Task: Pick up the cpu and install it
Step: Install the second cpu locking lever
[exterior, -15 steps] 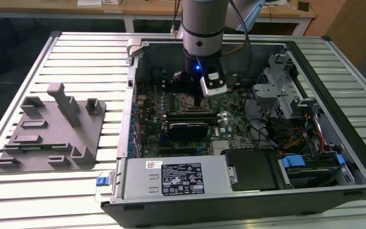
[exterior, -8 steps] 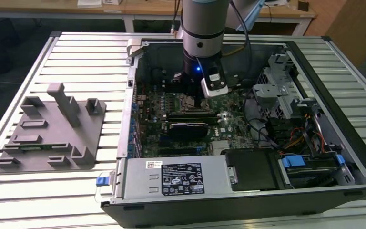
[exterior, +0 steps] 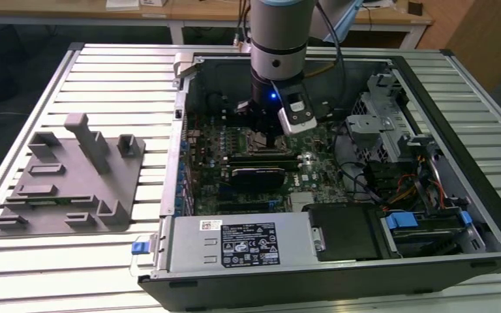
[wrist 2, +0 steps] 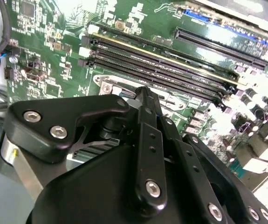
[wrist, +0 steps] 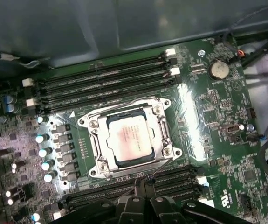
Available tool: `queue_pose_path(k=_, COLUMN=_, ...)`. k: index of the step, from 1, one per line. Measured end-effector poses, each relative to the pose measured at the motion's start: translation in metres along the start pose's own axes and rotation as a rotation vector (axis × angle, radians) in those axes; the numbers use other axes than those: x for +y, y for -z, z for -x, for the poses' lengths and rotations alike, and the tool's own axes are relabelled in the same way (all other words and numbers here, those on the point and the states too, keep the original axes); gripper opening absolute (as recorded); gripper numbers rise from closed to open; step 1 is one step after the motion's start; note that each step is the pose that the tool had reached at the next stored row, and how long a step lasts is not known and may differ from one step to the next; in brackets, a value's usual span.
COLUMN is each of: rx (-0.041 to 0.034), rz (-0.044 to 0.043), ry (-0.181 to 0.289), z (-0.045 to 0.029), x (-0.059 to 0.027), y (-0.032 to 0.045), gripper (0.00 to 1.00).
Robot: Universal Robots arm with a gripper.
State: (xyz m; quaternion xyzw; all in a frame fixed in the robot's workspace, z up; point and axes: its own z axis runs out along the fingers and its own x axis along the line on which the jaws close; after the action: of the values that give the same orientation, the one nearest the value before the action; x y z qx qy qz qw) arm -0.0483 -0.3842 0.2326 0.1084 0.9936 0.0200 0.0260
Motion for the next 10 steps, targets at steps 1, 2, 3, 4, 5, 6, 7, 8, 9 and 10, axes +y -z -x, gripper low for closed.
queue_pose_path(k=1, rx=0.0007, rz=0.0007, ry=0.017, z=0.0000, x=0.0000, y=-0.0002, gripper=0.11)
queue_pose_path(k=2, rx=0.0015, rz=0.0014, ry=0.034, z=-0.0001, x=-0.0001, y=-0.0003, gripper=0.11)
queue_pose_path(k=3, rx=0.0023, rz=0.0023, ry=0.051, z=-0.0001, x=-0.0001, y=-0.0005, gripper=0.11)
queue_pose_path(k=4, rx=0.0030, rz=0.0032, ry=0.068, z=-0.0001, x=-0.0001, y=-0.0008, gripper=0.11)
queue_pose_path(k=5, rx=0.0037, rz=0.0038, ry=0.082, z=-0.0001, x=-0.0001, y=-0.0009, gripper=0.11)
queue_pose_path(k=6, rx=0.0042, rz=0.0042, ry=0.092, z=-0.0002, x=-0.0003, y=-0.0011, gripper=0.11)
queue_pose_path(k=7, rx=0.0045, rz=0.0046, ry=0.100, z=-0.0005, x=-0.0006, y=-0.0013, gripper=0.11)
queue_pose_path(k=8, rx=0.0047, rz=0.0049, ry=0.106, z=-0.0010, x=-0.0008, y=-0.0016, gripper=0.11)
queue_pose_path(k=9, rx=0.0049, rz=0.0051, ry=0.109, z=-0.0017, x=-0.0010, y=-0.0019, gripper=0.11)
queue_pose_path(k=10, rx=0.0051, rz=0.0052, ry=0.112, z=-0.0029, x=-0.0014, y=-0.0021, gripper=0.11)
